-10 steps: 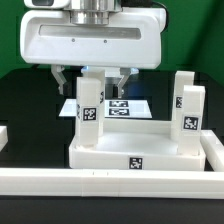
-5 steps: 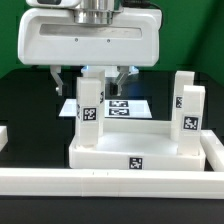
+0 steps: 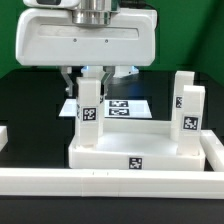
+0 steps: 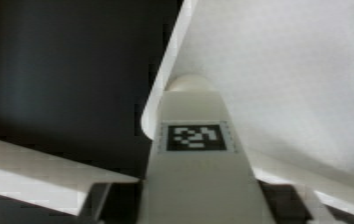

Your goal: Assemble desk

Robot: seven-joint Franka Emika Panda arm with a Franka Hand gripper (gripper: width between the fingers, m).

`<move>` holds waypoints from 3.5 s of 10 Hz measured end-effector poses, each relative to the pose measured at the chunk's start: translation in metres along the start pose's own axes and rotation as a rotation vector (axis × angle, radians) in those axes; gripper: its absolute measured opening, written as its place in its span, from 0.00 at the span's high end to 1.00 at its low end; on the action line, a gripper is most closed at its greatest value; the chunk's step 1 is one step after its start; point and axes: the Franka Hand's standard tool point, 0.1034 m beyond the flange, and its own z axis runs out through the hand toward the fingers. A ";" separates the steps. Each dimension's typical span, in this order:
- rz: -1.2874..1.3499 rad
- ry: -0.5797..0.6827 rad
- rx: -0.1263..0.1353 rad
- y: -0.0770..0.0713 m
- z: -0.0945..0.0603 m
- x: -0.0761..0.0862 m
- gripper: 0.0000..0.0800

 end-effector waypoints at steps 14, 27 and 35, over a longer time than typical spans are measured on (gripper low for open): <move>1.218 -0.001 0.039 -0.001 0.002 0.002 0.64; 0.618 0.008 0.023 -0.005 0.002 0.004 0.19; -0.046 0.004 0.002 0.001 0.002 0.001 0.19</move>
Offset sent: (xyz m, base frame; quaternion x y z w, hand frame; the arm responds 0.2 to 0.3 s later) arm -0.0001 -0.0009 0.0016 0.0222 -0.0079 0.2546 0.9668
